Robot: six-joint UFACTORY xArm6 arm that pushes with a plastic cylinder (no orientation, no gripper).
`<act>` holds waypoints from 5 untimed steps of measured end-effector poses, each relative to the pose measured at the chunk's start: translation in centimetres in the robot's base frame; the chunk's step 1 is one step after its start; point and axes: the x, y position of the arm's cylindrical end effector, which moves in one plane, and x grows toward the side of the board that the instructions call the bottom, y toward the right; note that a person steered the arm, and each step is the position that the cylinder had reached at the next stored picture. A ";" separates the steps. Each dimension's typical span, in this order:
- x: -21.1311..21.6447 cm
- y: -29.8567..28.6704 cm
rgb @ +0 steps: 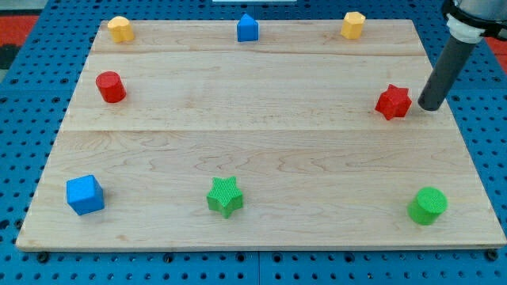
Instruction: Move your arm away from the red star
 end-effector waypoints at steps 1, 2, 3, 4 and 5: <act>0.0 0.0; 0.0 -0.2; 0.0 -0.3; 0.0 1.3; 3.6 3.6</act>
